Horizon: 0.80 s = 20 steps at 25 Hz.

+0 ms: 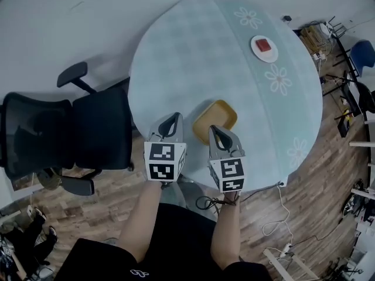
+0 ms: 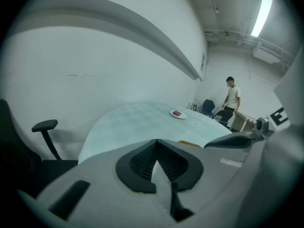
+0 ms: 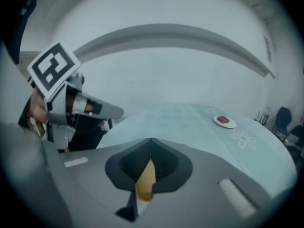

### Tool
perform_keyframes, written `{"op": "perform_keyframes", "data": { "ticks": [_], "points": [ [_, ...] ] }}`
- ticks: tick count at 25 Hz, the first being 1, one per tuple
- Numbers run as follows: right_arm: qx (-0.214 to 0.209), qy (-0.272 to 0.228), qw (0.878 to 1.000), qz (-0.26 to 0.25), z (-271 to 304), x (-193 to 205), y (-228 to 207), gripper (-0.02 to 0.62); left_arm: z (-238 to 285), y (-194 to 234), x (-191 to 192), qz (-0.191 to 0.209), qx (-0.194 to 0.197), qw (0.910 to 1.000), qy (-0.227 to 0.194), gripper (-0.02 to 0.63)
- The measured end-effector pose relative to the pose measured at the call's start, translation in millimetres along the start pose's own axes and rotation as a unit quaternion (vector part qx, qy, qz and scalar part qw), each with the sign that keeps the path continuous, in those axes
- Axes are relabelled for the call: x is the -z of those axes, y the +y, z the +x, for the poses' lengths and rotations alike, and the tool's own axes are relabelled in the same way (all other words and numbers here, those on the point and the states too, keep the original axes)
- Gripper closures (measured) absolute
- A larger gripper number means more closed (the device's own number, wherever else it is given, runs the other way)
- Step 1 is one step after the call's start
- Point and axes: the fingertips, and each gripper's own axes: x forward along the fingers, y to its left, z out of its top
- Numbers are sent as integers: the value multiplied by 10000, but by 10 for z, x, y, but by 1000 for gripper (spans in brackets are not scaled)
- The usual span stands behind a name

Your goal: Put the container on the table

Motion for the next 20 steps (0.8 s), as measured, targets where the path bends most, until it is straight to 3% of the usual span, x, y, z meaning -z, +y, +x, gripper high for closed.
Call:
{"op": "perform_keyframes", "data": {
  "ticks": [6, 10, 13, 15, 20],
  "points": [
    [676, -1214, 9868, 832, -659, -470, -470, 584, -244, -470, -410, 37, 432, 9970, -646, 604],
    [801, -2254, 9550, 1751, -1282, -752, -816, 584, -450, -810, -719, 114, 677, 9917, -1090, 604],
    [928, -3020, 9269, 2024, -1747, -1024, -1030, 586, -585, -1014, -985, 184, 855, 9857, -1443, 604],
    [998, -3320, 9159, 2023, -1995, -1188, -1117, 586, -681, -1138, -1188, 250, 940, 9806, -1704, 604],
    [1507, -3017, 9307, 1420, -2273, -1321, -1186, 586, -904, -1393, -1526, 467, 1063, 9699, -2142, 604]
  ]
}}
